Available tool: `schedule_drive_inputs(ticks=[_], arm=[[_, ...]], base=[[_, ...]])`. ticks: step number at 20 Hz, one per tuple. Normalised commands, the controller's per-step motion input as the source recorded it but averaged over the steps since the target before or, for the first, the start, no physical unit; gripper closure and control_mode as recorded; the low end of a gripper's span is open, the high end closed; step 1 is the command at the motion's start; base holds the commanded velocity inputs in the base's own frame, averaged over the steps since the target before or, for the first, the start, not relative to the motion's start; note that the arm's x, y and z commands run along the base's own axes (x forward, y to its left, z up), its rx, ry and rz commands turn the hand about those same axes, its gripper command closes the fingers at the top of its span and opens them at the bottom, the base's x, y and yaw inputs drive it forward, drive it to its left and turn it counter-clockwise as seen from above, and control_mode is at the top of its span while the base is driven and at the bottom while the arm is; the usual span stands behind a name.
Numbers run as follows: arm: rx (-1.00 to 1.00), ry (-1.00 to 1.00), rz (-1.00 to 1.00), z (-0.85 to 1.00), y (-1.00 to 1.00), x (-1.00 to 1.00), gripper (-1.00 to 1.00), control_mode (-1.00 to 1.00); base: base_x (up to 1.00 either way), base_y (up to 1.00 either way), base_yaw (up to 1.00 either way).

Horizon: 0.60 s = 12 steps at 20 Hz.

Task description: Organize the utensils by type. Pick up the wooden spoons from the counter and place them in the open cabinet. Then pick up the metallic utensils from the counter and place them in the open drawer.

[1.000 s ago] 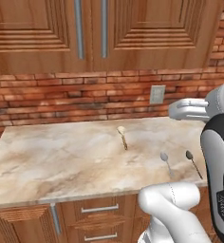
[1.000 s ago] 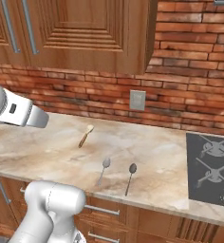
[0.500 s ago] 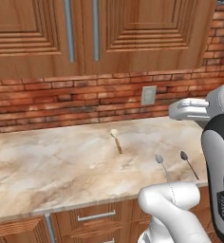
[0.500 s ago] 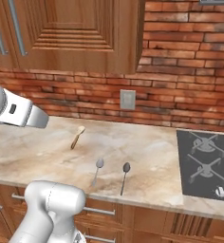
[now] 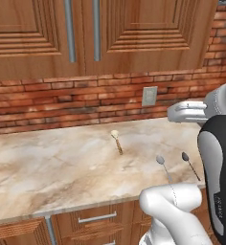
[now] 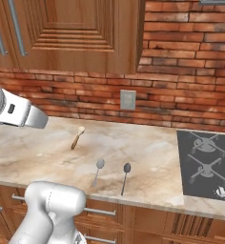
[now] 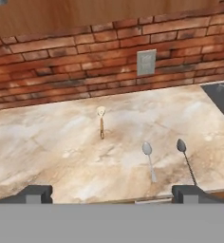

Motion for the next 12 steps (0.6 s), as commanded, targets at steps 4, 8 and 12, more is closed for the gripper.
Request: schedule_drive_inputs(ticks=[4,8,12], arm=[[-0.02,0.18,0.02,-0.33,0.2,0.2,-1.0,-1.0],[-0.05,0.23,0.02,-0.33,0.15,0.11,-1.0,-1.0],[0.0,0.19,0.01,-0.33,0.02,0.11,-1.0,-1.0]], base=[[0.0,0.0,0.0],[0.0,0.0,0.0],[0.0,0.0,0.0]])
